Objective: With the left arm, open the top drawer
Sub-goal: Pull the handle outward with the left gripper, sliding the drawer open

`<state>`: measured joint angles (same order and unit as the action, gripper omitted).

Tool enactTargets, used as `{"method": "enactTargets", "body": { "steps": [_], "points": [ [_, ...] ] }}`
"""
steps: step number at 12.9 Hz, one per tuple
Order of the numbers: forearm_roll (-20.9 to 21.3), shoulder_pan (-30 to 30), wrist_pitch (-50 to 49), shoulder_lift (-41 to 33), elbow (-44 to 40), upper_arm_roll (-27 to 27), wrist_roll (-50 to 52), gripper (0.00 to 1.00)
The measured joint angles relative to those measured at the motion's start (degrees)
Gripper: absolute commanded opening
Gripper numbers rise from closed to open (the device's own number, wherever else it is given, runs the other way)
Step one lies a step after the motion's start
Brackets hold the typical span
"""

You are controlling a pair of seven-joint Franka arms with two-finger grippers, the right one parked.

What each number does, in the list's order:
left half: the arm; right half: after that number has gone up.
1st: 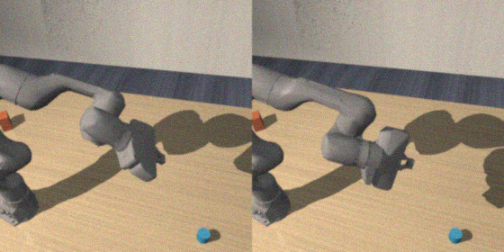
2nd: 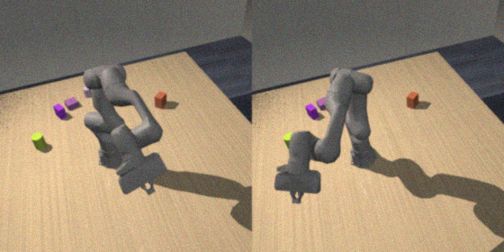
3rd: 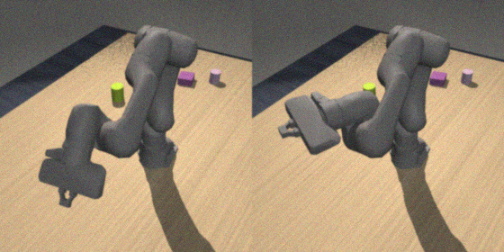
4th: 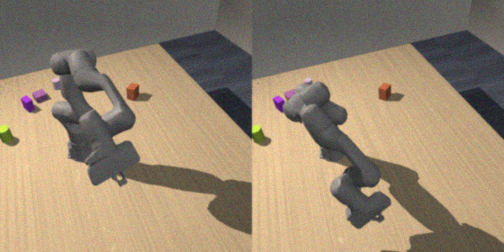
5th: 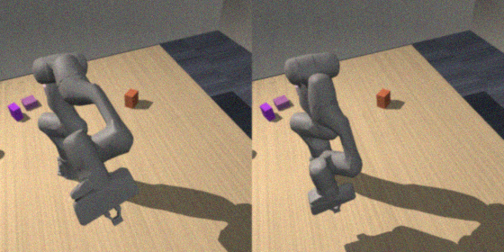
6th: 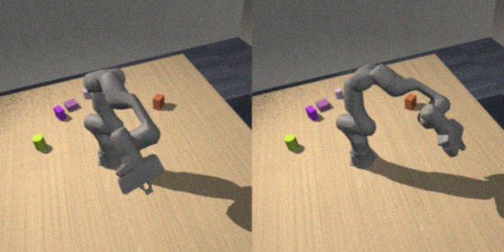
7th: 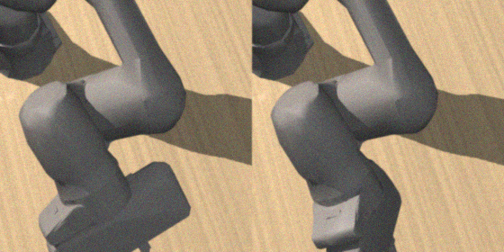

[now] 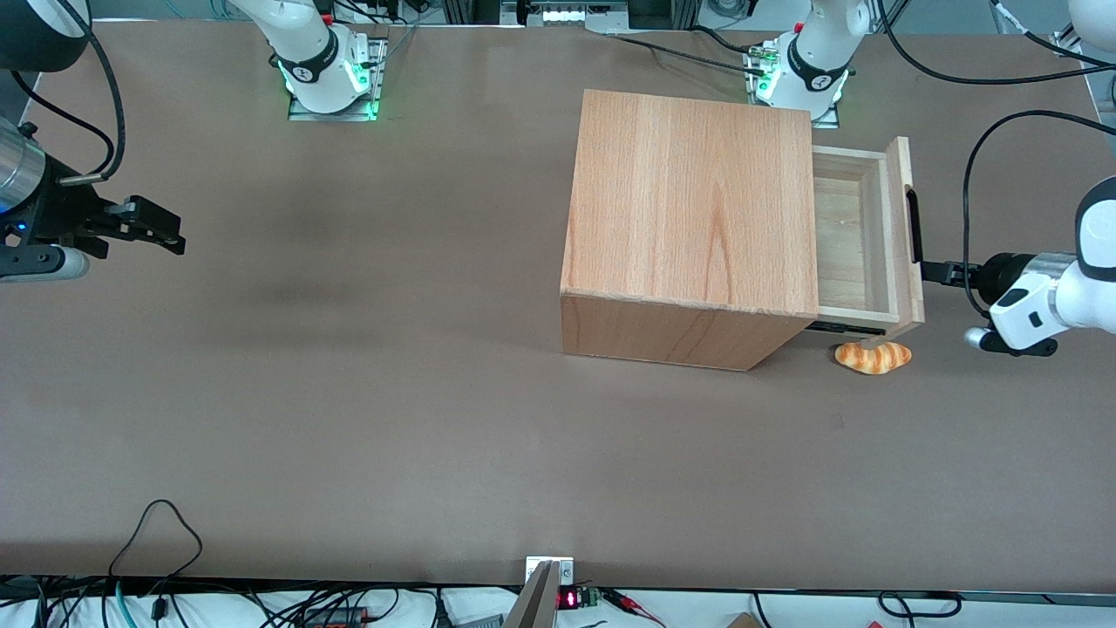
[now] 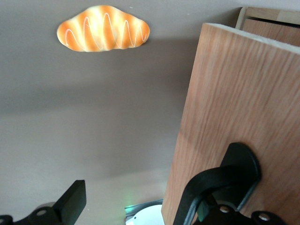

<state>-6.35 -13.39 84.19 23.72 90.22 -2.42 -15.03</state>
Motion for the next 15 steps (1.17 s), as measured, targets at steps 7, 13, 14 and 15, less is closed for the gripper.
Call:
{"method": "enactTargets", "body": {
  "steps": [7, 13, 14, 15],
  "points": [
    [0.2, -2.5, 1.0, 0.1, -0.1, 0.0, -2.4, 1.00],
    [0.3, -3.5, 1.4, 0.2, -0.2, 0.0, -3.3, 1.00],
    [0.3, -3.5, 1.4, 0.2, -0.2, 0.0, -3.4, 1.00],
    [0.4, -3.7, 1.5, 0.2, -0.3, 0.0, -3.5, 1.00]
  ]
}}
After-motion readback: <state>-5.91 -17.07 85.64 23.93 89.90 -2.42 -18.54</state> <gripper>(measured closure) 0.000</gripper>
